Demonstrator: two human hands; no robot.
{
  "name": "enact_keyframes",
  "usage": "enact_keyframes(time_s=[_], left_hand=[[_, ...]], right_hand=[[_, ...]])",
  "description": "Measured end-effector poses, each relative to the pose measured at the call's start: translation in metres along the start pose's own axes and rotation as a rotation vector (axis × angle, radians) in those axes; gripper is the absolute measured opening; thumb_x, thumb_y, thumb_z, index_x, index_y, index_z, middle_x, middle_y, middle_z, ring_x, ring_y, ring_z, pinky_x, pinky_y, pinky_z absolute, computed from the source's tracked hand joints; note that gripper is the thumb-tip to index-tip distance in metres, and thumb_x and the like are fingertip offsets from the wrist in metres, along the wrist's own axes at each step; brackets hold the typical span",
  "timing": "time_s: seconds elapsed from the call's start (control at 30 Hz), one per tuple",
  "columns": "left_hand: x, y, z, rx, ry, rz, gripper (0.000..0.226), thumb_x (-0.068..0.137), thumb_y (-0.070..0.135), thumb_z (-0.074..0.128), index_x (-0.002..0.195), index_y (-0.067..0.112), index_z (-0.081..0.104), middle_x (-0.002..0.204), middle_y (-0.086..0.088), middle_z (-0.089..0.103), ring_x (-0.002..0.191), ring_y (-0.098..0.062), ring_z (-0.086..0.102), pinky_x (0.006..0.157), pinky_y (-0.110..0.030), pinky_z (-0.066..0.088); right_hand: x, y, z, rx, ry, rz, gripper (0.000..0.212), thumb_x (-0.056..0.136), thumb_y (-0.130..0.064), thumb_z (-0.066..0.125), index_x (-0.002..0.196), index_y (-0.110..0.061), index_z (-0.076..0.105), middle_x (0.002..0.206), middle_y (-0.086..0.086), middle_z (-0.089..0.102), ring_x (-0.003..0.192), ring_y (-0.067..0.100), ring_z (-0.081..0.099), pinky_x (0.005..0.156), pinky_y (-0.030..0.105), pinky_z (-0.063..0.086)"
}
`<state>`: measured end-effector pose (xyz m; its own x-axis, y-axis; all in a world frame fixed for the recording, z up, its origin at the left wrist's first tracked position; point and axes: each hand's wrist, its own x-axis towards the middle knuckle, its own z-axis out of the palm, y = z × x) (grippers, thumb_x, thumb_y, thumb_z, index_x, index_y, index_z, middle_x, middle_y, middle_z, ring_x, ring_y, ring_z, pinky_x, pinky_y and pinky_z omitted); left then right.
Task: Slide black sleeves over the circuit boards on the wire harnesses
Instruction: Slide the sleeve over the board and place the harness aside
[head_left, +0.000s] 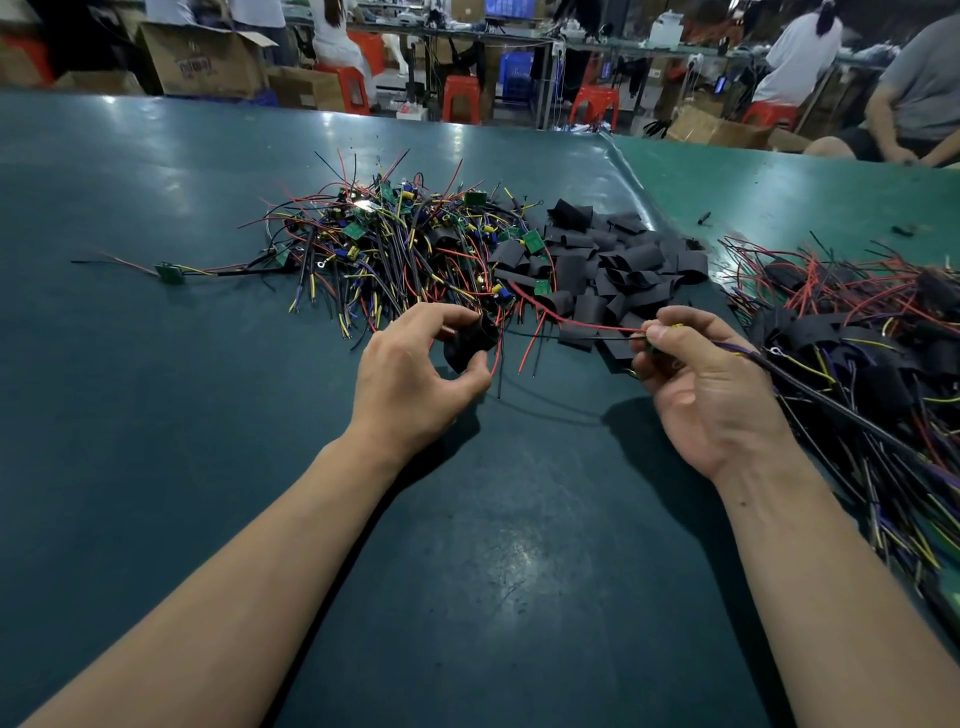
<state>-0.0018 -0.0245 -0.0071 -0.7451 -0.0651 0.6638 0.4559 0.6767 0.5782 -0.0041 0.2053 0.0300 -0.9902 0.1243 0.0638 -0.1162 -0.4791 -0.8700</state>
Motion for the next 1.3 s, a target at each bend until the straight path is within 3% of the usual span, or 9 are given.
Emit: enact_keyframes(time_s=[0.13,0.43,0.8,1.03,1.2,1.3], left_hand=[[0.001,0.0,0.001,0.006,-0.007,0.003,0.03,0.075,0.016,0.075,0.105,0.013,0.069,0.101,0.005,0.07,0.087,-0.009,0.065,0.081,-0.01,0.042],[0.002,-0.001,0.0,0.005,0.034,-0.023,0.028,0.075,0.02,0.073,0.102,0.016,0.069,0.098,0.006,0.069,0.084,-0.01,0.065,0.08,-0.028,0.052],[0.002,0.0,0.0,-0.023,0.035,-0.048,0.03,0.075,0.02,0.074,0.105,0.016,0.069,0.099,0.005,0.07,0.085,-0.01,0.066,0.083,-0.029,0.052],[0.001,0.003,-0.003,0.043,-0.114,0.138,0.029,0.073,0.021,0.071,0.102,0.016,0.071,0.099,0.005,0.07,0.093,-0.02,0.064,0.085,-0.05,0.046],[0.001,0.004,-0.002,0.131,-0.103,0.319,0.029,0.074,0.023,0.075,0.102,0.017,0.074,0.101,0.005,0.072,0.097,-0.022,0.065,0.084,-0.049,0.044],[0.0,0.009,0.001,0.148,-0.093,0.409,0.028,0.076,0.025,0.076,0.102,0.017,0.075,0.102,0.006,0.072,0.097,-0.021,0.065,0.085,-0.047,0.044]], right_hand=[[0.001,0.004,0.001,-0.057,-0.008,0.026,0.025,0.088,0.012,0.055,0.08,-0.011,0.061,0.069,0.001,0.065,0.063,0.012,0.063,0.06,0.019,0.051],[-0.001,0.002,-0.001,-0.091,-0.099,0.07,0.026,0.087,0.013,0.052,0.08,-0.011,0.062,0.069,-0.001,0.068,0.064,0.011,0.065,0.06,0.019,0.052],[-0.002,0.002,-0.003,-0.139,-0.126,0.12,0.027,0.086,0.013,0.053,0.079,-0.012,0.062,0.069,-0.001,0.068,0.062,0.01,0.066,0.057,0.019,0.051],[0.001,0.001,-0.005,-0.185,-0.028,0.076,0.024,0.087,0.01,0.058,0.083,-0.012,0.065,0.069,-0.002,0.068,0.063,0.009,0.066,0.06,0.019,0.052],[-0.003,0.002,0.003,-0.078,-0.05,0.038,0.023,0.072,0.002,0.073,0.089,-0.011,0.065,0.079,0.009,0.069,0.071,0.02,0.07,0.067,0.026,0.057],[-0.013,0.014,0.015,-0.227,-0.104,0.003,0.025,0.064,-0.009,0.08,0.086,-0.017,0.069,0.083,0.01,0.071,0.077,0.023,0.07,0.067,0.027,0.056]])
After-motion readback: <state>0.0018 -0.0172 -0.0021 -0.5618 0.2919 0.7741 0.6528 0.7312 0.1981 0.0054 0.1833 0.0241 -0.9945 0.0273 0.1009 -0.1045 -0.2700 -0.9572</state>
